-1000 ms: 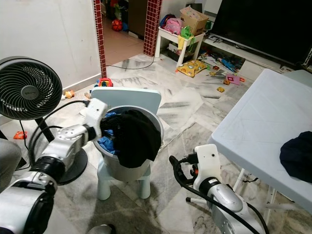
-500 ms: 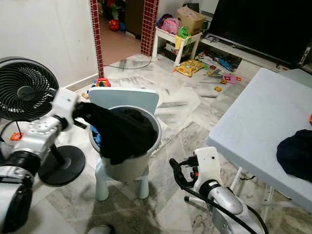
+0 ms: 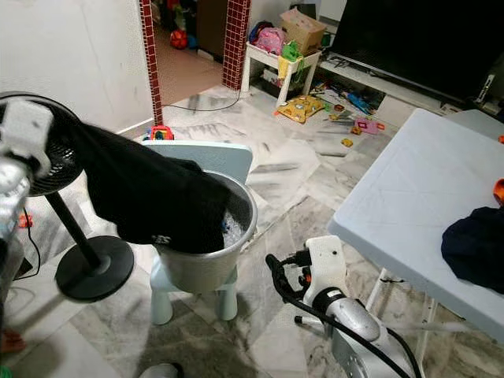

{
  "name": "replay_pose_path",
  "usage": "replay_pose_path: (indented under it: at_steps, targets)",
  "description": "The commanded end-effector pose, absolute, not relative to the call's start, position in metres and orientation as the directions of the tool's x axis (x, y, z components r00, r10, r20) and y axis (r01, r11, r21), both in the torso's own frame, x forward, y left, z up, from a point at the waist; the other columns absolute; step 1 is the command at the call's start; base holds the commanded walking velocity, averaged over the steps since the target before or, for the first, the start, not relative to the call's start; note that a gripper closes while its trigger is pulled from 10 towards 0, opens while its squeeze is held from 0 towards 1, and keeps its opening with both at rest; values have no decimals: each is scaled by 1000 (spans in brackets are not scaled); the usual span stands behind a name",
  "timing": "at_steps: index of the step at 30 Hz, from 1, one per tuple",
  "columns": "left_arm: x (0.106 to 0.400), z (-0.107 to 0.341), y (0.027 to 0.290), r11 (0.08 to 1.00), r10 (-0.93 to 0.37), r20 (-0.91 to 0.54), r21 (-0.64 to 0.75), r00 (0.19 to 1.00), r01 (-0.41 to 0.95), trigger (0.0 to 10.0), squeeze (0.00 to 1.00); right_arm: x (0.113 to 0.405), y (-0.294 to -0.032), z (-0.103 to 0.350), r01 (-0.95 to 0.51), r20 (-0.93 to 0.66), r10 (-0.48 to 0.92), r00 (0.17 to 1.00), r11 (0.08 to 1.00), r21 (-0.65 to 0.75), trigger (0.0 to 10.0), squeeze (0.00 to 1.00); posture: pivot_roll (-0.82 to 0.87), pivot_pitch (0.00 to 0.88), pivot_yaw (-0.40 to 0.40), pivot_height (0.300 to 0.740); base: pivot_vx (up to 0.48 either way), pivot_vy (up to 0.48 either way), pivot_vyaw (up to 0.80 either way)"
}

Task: Hang hanger

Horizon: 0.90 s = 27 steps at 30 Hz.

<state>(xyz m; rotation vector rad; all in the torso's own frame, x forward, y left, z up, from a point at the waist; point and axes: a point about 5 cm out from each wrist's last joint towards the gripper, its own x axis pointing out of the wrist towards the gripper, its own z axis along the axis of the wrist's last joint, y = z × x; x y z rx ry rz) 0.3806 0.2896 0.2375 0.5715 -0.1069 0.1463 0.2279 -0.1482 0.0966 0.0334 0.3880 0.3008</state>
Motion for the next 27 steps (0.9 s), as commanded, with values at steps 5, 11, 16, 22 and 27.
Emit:
replay_pose_path:
  at_steps: [5, 11, 16, 22, 27]
  targets:
    - [399, 228, 245, 794, -105, -4, 601, 995, 86, 78, 0, 225, -150, 95, -264, -370, 276, 887, 961, 84, 10000, 0, 182, 0, -97, 740, 0, 0, 0]
    - [400, 193, 191, 583, -376, -249, 685, 893, 436, 0, 0, 218, -153, 96, -254, -379, 264, 887, 964, 78, 10000, 0, 136, 0, -91, 740, 0, 0, 0]
    - [392, 160, 161, 425, -474, -466, 622, 747, 658, 0, 0, 209, -159, 96, -230, -398, 238, 886, 971, 67, 10000, 0, 100, 0, -91, 740, 0, 0, 0]
    - [384, 140, 153, 330, -489, -586, 562, 647, 758, 1294, 0, 204, -156, 97, -235, -409, 243, 880, 969, 71, 10000, 0, 78, 0, -89, 740, 0, 0, 0]
    - [375, 123, 159, 327, -475, -675, 459, 564, 826, 2784, 0, 199, -155, 96, -234, -422, 242, 874, 970, 72, 10000, 0, 63, 0, -88, 740, 0, 0, 0]
